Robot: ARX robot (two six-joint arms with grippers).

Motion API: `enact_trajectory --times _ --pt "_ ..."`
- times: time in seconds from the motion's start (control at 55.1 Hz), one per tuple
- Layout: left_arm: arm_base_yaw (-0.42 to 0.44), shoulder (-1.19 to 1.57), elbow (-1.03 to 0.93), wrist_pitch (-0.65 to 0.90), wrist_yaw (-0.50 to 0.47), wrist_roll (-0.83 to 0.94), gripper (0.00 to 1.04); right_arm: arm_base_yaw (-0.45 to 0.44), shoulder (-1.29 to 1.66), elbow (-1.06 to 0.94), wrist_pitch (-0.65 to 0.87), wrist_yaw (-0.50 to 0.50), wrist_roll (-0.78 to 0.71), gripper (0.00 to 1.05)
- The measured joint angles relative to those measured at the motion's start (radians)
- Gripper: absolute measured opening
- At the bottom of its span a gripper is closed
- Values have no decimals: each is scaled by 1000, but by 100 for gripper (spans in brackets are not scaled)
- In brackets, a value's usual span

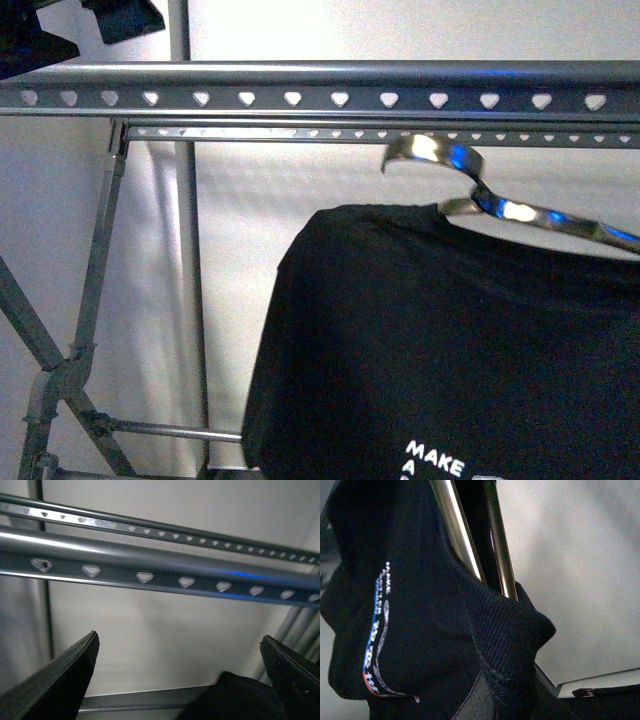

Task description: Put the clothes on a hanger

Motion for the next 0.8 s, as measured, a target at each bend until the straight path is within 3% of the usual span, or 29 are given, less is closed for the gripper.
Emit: enact_trajectory --times 0.073,0.127,0.308,0.526,0.798 --pt "-17 -44 -15 -119 -143 11 88 34 -9 40 -4 32 103 3" --pt "-27 -130 -124 -166 -246 73 76 80 -8 116 -31 93 274 3" --pt "-23 -303 -427 -31 -249 139 43 195 0 262 -121 185 679 3" --pt "34 -424 -699 78 -188 155 4 314 73 334 -140 253 861 3" --pt "45 -586 -922 135 -185 156 4 370 205 488 -130 273 1217 3"
